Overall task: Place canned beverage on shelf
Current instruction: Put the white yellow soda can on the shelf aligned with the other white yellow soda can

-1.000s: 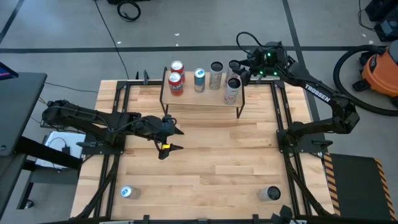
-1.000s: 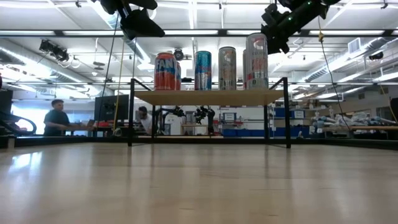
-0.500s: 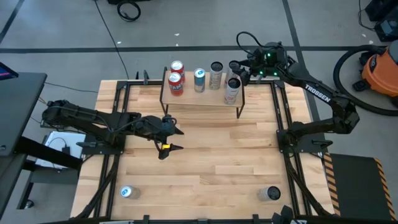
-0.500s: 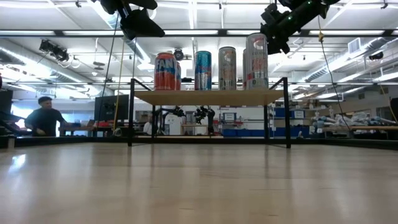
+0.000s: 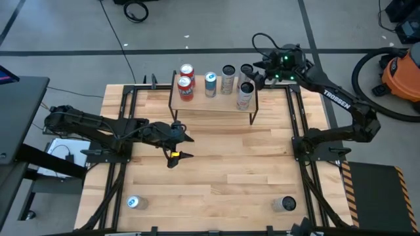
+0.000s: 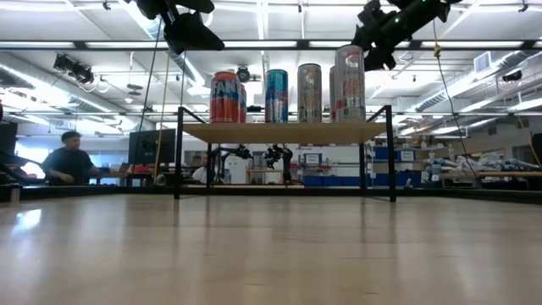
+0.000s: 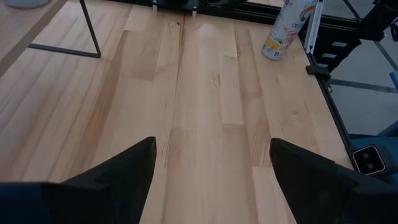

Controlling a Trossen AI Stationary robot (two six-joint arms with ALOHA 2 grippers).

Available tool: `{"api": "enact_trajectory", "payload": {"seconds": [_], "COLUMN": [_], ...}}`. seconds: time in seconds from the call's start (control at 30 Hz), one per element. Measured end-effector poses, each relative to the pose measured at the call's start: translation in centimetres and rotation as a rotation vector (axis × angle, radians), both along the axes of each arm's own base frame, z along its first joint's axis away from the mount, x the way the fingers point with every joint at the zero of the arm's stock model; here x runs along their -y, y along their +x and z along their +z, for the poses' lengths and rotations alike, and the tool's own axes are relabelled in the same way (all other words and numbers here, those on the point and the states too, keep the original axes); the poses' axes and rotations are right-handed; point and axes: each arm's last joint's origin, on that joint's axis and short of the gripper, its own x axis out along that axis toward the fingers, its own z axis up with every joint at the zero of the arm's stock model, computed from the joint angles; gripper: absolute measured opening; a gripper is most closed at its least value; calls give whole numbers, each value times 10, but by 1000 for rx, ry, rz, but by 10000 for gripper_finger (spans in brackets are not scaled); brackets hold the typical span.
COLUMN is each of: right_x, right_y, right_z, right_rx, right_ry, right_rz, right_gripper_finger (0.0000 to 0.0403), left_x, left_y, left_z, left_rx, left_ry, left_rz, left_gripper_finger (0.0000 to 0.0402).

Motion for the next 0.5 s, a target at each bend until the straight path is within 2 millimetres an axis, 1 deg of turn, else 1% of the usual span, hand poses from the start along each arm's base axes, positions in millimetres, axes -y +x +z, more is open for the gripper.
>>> {"api": "enact_trajectory", "payload": {"seconds": [0.2,0.37,0.5], "right_x": [-15,-38,-57], "right_y": [-15,-31,-42], "right_z": [20,38,44], "right_rx": [86,195,230], "right_ry": [-61,-36,1], "right_rz": [-4,72,136], "right_gripper_finger": [335,334,334], "left_x": [0,0,0], "left_y": [0,0,0], "left_z": [0,0,0], "left_rx": [0,0,0], "left_ry": [0,0,0], "left_rz": [0,0,0], "left_gripper_finger": [316,316,316]}}
